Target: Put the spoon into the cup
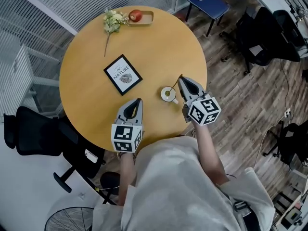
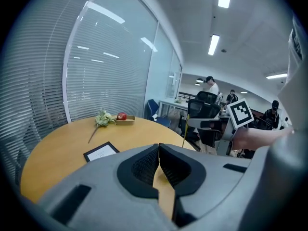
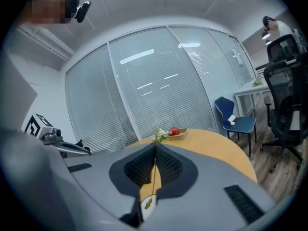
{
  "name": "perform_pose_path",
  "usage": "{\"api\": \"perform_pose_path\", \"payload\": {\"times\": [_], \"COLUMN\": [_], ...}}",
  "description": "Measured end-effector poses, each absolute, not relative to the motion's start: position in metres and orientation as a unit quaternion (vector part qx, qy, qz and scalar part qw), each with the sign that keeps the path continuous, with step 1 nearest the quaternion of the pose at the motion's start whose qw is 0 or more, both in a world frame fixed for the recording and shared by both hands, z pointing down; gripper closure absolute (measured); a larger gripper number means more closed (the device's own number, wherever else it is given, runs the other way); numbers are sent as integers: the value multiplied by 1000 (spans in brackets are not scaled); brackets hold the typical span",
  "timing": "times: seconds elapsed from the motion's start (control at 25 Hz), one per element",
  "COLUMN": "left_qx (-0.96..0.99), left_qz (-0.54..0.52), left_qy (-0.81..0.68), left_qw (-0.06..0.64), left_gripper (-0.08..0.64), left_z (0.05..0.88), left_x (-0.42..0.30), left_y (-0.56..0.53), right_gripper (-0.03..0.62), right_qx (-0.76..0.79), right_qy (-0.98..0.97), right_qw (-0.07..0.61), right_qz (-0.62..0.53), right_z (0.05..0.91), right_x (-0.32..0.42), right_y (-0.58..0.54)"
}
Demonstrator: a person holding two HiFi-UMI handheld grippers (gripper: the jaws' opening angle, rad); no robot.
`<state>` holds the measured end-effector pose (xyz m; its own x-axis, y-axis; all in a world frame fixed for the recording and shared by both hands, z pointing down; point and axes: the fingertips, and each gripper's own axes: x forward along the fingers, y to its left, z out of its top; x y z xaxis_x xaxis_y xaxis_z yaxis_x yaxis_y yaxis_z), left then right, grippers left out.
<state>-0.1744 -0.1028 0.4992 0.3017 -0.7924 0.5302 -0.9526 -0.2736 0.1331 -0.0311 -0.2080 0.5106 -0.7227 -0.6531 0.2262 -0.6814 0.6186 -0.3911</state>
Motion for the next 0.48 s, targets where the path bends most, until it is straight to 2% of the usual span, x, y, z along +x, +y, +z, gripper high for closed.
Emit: {"api": "perform_pose_path", "payload": {"times": [0.48], "left_qx": [770], "left_qz": [187], "left_qy": [-557], "left_qw": [249], "left_gripper": [551], "left_z": [519], "left_x": [-166], "left_y": [-82], "right_gripper": [591], "right_qx": [363], "right_qy": [-904], "right_qw": [58], "right_qz": [217], "right_z": [525], "right_x": [-40], "right_y": [-198]}}
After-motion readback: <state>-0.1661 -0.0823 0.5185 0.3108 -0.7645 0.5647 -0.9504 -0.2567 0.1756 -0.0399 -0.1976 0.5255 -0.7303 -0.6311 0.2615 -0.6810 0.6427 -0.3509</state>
